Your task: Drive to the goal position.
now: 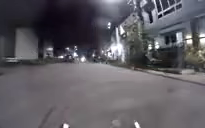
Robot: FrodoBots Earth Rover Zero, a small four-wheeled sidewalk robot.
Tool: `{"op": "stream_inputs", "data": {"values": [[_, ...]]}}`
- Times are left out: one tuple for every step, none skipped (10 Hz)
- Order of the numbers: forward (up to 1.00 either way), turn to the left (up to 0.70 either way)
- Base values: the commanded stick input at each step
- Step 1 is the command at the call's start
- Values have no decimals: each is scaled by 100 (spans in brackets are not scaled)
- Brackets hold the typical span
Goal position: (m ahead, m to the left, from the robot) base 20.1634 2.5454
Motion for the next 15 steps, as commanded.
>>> {"op": "stream_inputs", "data": {"values": [[85, -19], [85, 0], [85, 0], [85, 0], [85, 0], [85, 0], [85, 0], [85, 0], [85, 0], [85, 0], [85, -18], [85, -29], [85, -13], [85, -2], [85, 0]]}}
